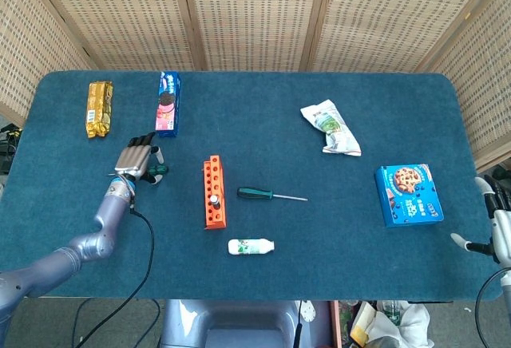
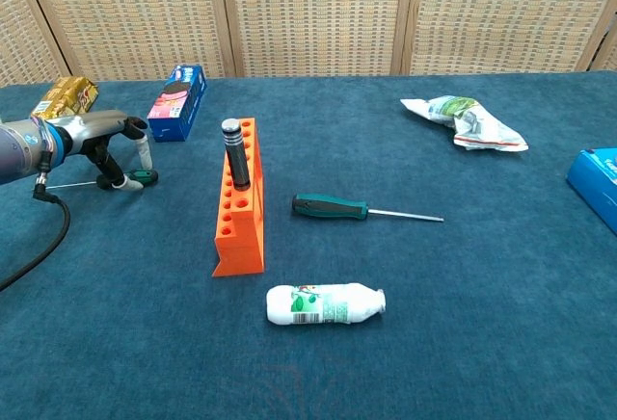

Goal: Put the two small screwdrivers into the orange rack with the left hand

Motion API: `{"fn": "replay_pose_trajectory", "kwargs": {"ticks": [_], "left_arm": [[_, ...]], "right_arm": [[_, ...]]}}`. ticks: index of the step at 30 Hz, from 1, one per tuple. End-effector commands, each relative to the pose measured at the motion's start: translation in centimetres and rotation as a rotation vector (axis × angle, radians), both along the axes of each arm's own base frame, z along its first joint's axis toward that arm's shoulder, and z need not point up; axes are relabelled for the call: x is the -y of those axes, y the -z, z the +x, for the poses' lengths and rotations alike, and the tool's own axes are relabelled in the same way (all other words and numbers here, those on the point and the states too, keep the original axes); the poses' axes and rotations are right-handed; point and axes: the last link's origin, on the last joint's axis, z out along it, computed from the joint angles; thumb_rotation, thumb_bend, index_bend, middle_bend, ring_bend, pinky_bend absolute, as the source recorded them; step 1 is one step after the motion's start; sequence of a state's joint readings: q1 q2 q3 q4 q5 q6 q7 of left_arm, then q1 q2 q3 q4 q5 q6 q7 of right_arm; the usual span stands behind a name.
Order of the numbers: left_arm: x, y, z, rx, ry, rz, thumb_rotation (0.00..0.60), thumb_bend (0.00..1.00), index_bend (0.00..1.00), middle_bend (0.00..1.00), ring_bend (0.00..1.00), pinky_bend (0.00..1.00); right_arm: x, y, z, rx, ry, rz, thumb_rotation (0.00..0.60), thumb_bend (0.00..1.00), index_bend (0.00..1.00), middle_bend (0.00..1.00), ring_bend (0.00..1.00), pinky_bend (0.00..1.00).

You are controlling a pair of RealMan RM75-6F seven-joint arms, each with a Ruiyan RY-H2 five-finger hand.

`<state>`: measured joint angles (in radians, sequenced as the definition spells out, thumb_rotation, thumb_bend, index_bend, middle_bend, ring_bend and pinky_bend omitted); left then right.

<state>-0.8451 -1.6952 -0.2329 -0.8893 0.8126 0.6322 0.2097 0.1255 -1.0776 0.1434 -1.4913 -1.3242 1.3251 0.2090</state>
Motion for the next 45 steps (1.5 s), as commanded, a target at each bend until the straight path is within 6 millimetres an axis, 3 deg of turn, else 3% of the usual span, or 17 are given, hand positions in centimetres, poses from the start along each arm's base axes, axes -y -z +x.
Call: {"fn": "replay_pose_trajectory", "kwargs": {"ticks": [1, 21, 29, 37, 45], "left_arm": [[-0.1, 0.1, 0.1, -0.002, 0.000, 0.001, 0.600, 0.29, 0.47, 0.00, 0.00, 0.00], [0.1, -0.1, -0.4, -0.028, -0.022, 0.003, 0.600, 0.30, 0.48, 0.00, 0.00, 0.00], [0.1, 0.1, -0.4, -0.045, -0.021, 0.002, 0.600, 0.39, 0.59, 0.00, 0.00, 0.00], [0.1, -1.0, -0.2, -0.034, -0.022, 0.041, 0.600, 0.48, 0.67, 0.00, 0.00, 0.00], [0.7, -3.3, 1.7, 0.048, 0.028, 0.075, 0.600, 0.51, 0.69, 0.00, 0.00, 0.00]], "right_arm": [[0.0, 0.0, 0.0, 0.000, 0.001, 0.000, 0.600, 0.00, 0.00, 0.00, 0.00, 0.00], [0.1, 0.0, -0.2, 0.008, 0.006, 0.003, 0.600, 0.00, 0.00, 0.00, 0.00, 0.00], [0.1, -0.1, -0.2, 0.012, 0.007, 0.001, 0.600, 0.00, 0.00, 0.00, 0.00, 0.00], [0.1, -0.2, -0.2, 0.023, 0.006, 0.000, 0.600, 0.00, 0.00, 0.00, 0.00, 0.00], [0.1, -0.3, -0.3, 0.028, 0.007, -0.001, 0.600, 0.00, 0.00, 0.00, 0.00, 0.00]]}}
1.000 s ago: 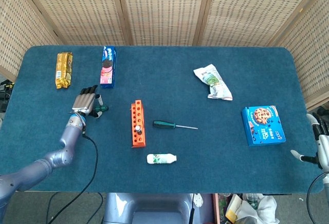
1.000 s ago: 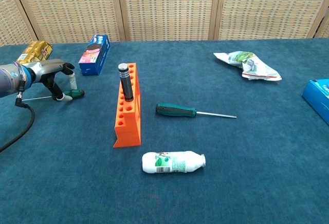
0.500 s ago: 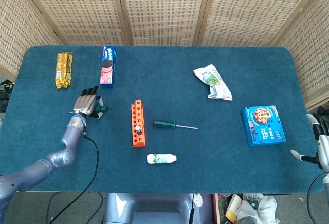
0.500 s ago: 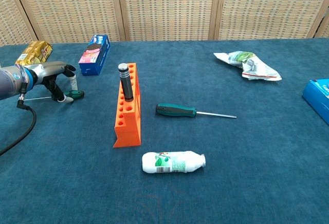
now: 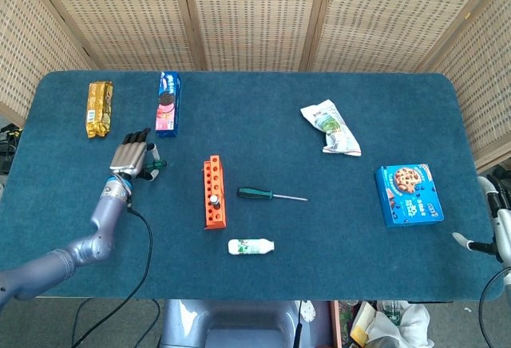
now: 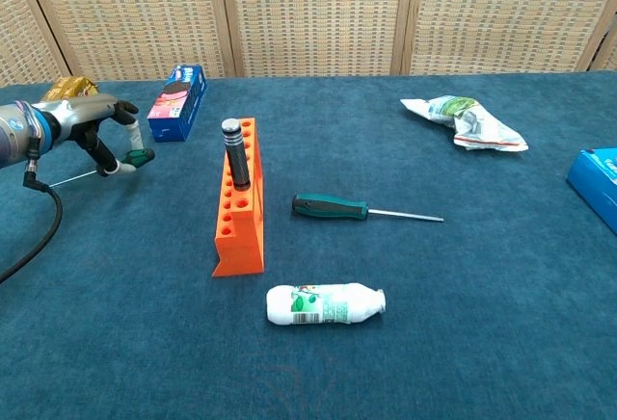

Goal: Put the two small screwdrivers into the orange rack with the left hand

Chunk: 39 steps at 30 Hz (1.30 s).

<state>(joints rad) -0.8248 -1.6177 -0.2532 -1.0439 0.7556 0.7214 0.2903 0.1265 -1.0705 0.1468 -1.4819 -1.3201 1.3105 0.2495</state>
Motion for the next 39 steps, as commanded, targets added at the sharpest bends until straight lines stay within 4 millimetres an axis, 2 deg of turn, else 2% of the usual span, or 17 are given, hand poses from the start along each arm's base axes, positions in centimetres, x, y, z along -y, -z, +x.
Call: {"fn": "replay_pose_trajectory", "kwargs": {"ticks": [1, 10, 21, 27, 30, 31, 33, 39], "left_arm": [[0.3, -1.9, 1.0, 0.051, 0.030, 0.032, 0.600, 0.51, 0.70, 0.00, 0.00, 0.00], [1.7, -5.2, 3.0, 0.174, 0.082, 0.067, 0.600, 0.51, 0.71, 0.00, 0.00, 0.00], [2.8, -8.0, 4.0, 0.268, 0.080, 0.068, 0.600, 0.51, 0.71, 0.00, 0.00, 0.00], [3.4, -9.3, 5.4, 0.393, 0.099, 0.084, 0.600, 0.51, 0.71, 0.00, 0.00, 0.00], [4.0, -9.9, 6.7, 0.513, 0.100, 0.057, 0.600, 0.51, 0.71, 0.00, 0.00, 0.00], [4.2, -10.3, 8.7, 0.667, 0.099, 0.043, 0.600, 0.51, 0.71, 0.00, 0.00, 0.00], [4.3, -10.5, 9.6, 0.746, 0.109, 0.036, 0.600, 0.51, 0.71, 0.00, 0.00, 0.00], [4.6, -9.0, 12.0, 0.934, 0.142, 0.014, 0.600, 0.52, 0.71, 0.00, 0.00, 0.00]], "right_arm": [[0.0, 0.0, 0.0, 0.001, 0.000, 0.001, 0.600, 0.00, 0.00, 0.00, 0.00, 0.00], [0.0, -0.1, 0.1, 0.007, -0.003, -0.001, 0.600, 0.00, 0.00, 0.00, 0.00, 0.00], [-0.1, -0.2, 0.1, 0.016, -0.006, -0.005, 0.600, 0.00, 0.00, 0.00, 0.00, 0.00], [-0.2, -0.4, 0.1, 0.022, -0.007, -0.010, 0.600, 0.00, 0.00, 0.00, 0.00, 0.00], [-0.2, -0.4, 0.1, 0.025, -0.008, -0.011, 0.600, 0.00, 0.00, 0.00, 0.00, 0.00], [-0.2, -0.4, 0.1, 0.025, -0.009, -0.010, 0.600, 0.00, 0.00, 0.00, 0.00, 0.00], [-0.2, -0.4, 0.1, 0.024, -0.010, -0.011, 0.600, 0.00, 0.00, 0.00, 0.00, 0.00], [-0.2, -0.5, 0.1, 0.026, -0.007, -0.012, 0.600, 0.00, 0.00, 0.00, 0.00, 0.00]]}}
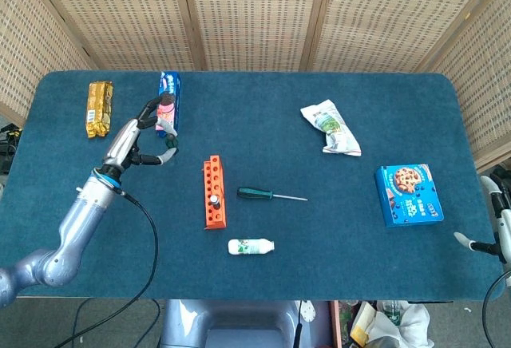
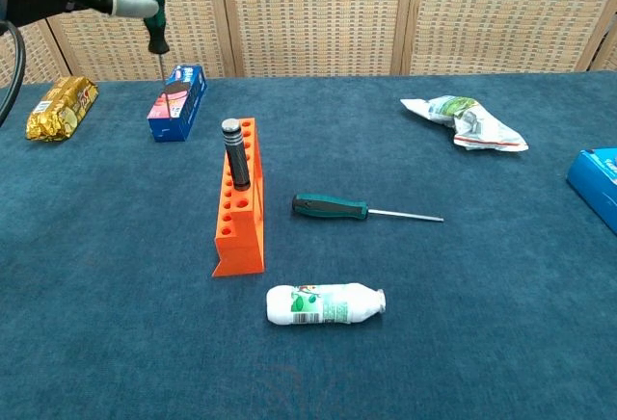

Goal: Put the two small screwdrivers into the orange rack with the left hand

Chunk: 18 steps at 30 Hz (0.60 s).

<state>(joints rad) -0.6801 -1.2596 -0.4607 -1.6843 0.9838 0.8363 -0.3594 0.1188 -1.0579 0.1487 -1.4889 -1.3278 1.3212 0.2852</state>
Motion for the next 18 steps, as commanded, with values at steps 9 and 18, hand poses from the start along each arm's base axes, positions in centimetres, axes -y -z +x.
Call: {"fn": "replay_pose_trajectory", "kwargs": {"ticks": [9, 18], "left_arm": [[0.0, 2.1, 4.3, 0.173, 0.064, -0.041, 0.600, 0.52, 0.71, 0.00, 0.00, 0.00], [-0.3, 3.3, 4.4, 0.174, 0.023, -0.080, 0.600, 0.52, 0.71, 0.00, 0.00, 0.00]], "right_arm": [[0.0, -0.1, -0.1, 0.004, 0.005, -0.002, 0.600, 0.00, 0.00, 0.00, 0.00, 0.00], [0.1, -0.2, -0.2, 0.011, 0.006, -0.004, 0.600, 0.00, 0.00, 0.00, 0.00, 0.00]]}}
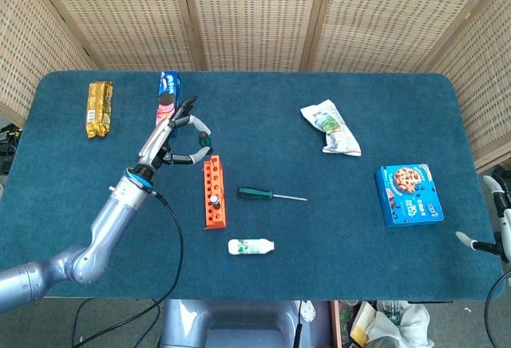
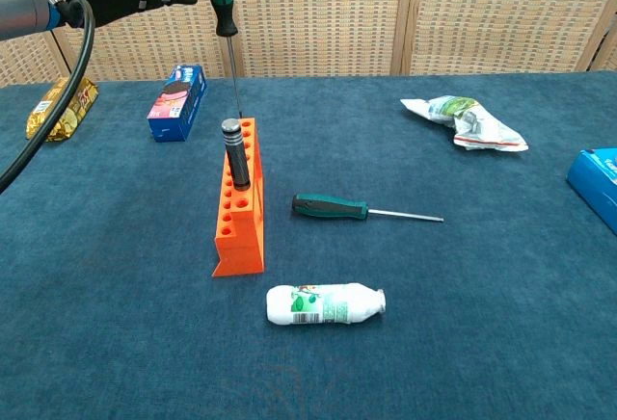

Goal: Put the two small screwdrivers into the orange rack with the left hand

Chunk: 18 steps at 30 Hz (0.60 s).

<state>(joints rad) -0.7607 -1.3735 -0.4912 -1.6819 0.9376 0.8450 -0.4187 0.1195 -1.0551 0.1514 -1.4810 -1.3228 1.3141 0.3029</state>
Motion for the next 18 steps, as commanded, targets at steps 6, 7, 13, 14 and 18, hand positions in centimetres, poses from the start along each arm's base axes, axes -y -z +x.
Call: {"fn": "replay_pose_trajectory", "kwargs": {"ticks": [6, 7, 13, 14, 18], "left_arm": [[-0.13, 0.59, -0.57, -0.020, -0.026, -0.034, 0.600, 0.52, 0.71, 0.00, 0.00, 0.00], [-0.19, 0.61, -0.62, -0.024, -0.028, -0.032, 0.600, 0.52, 0.71, 0.00, 0.00, 0.00], [-0.38, 0.54, -0.57, -0.018, -0.031, -0.025, 0.600, 0.52, 0.71, 0.00, 0.00, 0.00], [-0.45, 0.48, -0.54, -0.016, -0.032, -0.023, 0.600, 0.52, 0.71, 0.00, 0.00, 0.00], [-0.57, 0.54, -0.51, -0.018, -0.034, -0.027, 0.600, 0.52, 0.71, 0.00, 0.00, 0.00]], "right_arm": [[-0.04, -0.11, -0.01, 0.005, -0.002, 0.000, 0.600, 0.00, 0.00, 0.00, 0.00, 0.00], [-0.06, -0.11, -0.01, 0.005, -0.002, -0.001, 0.600, 0.00, 0.00, 0.00, 0.00, 0.00], [-0.07, -0.16, -0.05, 0.005, 0.000, -0.002, 0.600, 0.00, 0.00, 0.00, 0.00, 0.00], [-0.05, -0.15, -0.07, 0.006, 0.001, -0.002, 0.600, 0.00, 0.00, 0.00, 0.00, 0.00], [-0.02, -0.15, -0.09, 0.005, 0.001, -0.001, 0.600, 0.00, 0.00, 0.00, 0.00, 0.00]]}}
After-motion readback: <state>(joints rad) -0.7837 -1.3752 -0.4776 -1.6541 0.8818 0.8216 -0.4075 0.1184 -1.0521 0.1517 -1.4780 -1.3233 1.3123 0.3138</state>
